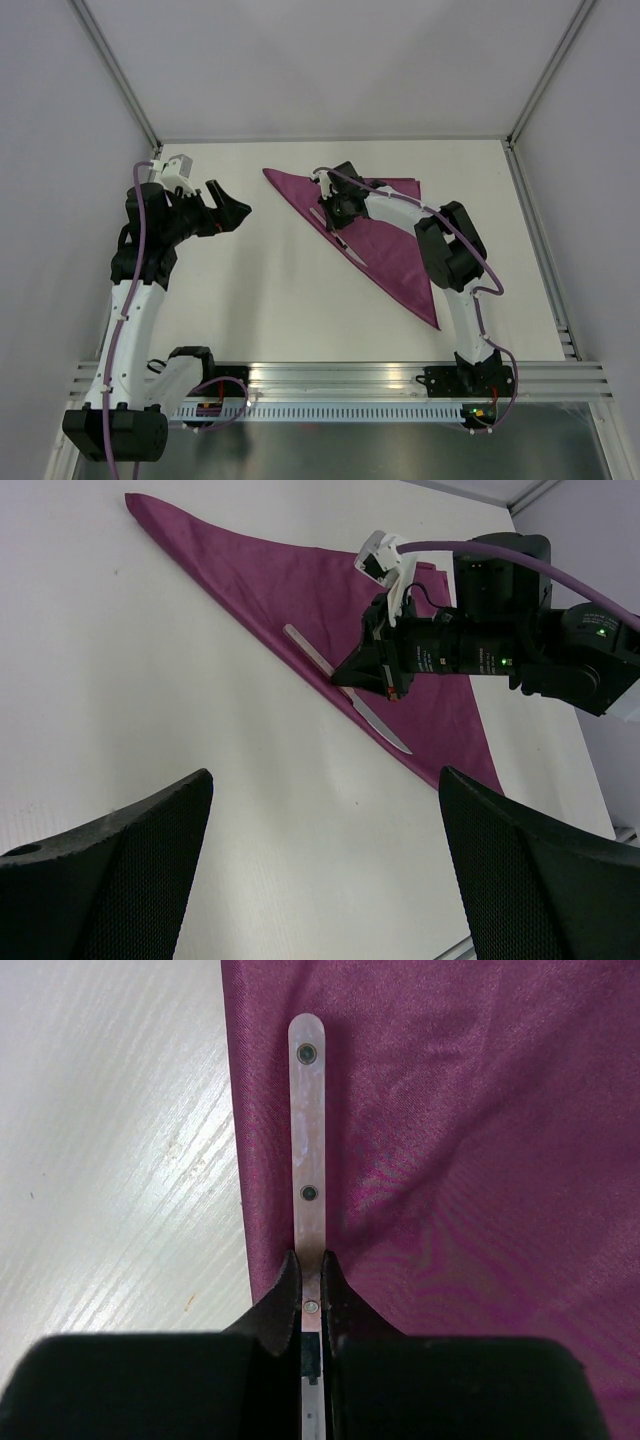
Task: Fold the napkin, place the utensils inside, and roll it up
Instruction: Place the knife on the napkin.
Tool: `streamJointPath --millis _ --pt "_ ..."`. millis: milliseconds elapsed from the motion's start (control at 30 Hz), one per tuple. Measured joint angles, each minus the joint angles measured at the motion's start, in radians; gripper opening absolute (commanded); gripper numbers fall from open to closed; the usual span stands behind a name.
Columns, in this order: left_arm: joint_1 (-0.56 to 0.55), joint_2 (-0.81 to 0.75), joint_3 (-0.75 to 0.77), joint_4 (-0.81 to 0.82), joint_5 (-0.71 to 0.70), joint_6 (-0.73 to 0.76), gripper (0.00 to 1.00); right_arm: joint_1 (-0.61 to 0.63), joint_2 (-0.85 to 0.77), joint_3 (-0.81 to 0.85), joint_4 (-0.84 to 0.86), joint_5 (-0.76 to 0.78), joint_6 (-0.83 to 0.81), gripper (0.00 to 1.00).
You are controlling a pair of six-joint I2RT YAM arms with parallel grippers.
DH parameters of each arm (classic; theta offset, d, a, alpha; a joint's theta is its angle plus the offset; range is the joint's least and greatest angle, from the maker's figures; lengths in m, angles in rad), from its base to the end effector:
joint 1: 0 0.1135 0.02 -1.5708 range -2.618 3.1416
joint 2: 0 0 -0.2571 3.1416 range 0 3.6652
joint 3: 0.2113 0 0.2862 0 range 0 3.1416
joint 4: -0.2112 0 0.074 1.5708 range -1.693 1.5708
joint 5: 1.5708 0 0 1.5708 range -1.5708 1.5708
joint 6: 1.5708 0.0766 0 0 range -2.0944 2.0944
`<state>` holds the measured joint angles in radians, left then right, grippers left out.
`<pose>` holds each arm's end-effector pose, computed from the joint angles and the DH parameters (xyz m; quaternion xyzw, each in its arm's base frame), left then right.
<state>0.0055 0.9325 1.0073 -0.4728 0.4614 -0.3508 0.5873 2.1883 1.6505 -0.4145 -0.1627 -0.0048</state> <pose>0.2730 -0.0326 0.3455 -0.0191 0.8204 -0.2802 0.4980 0.4316 0.3022 0.1095 -0.3006 0.9009 0.1613 0.2684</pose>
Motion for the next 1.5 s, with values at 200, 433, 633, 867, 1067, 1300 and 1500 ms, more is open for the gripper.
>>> streamJointPath --millis 200,433,633,867,1067,1300,1500 --pt "0.000 0.004 -0.002 0.001 0.000 0.000 0.96 0.001 0.008 0.000 -0.006 0.000 -0.018 0.01" --pt "0.000 0.008 -0.007 0.003 0.000 0.000 0.96 0.006 0.008 0.000 -0.008 0.000 -0.027 0.04" --pt "0.000 0.008 -0.007 0.003 0.000 0.000 0.96 0.006 0.008 0.000 -0.012 0.000 -0.029 0.09" --pt "0.000 0.008 -0.007 0.003 -0.006 0.000 0.96 0.008 0.008 0.001 -0.013 -0.001 -0.034 0.13" --pt "0.000 0.011 -0.007 0.003 -0.011 0.000 0.96 0.011 0.008 0.002 -0.020 -0.002 -0.037 0.14" --pt "0.000 0.023 -0.008 0.004 -0.013 0.000 0.97 0.014 0.008 0.009 -0.027 -0.005 -0.036 0.24" --pt "0.000 0.026 -0.008 0.007 -0.013 -0.001 0.97 0.017 0.008 0.021 -0.028 -0.008 -0.036 0.34"
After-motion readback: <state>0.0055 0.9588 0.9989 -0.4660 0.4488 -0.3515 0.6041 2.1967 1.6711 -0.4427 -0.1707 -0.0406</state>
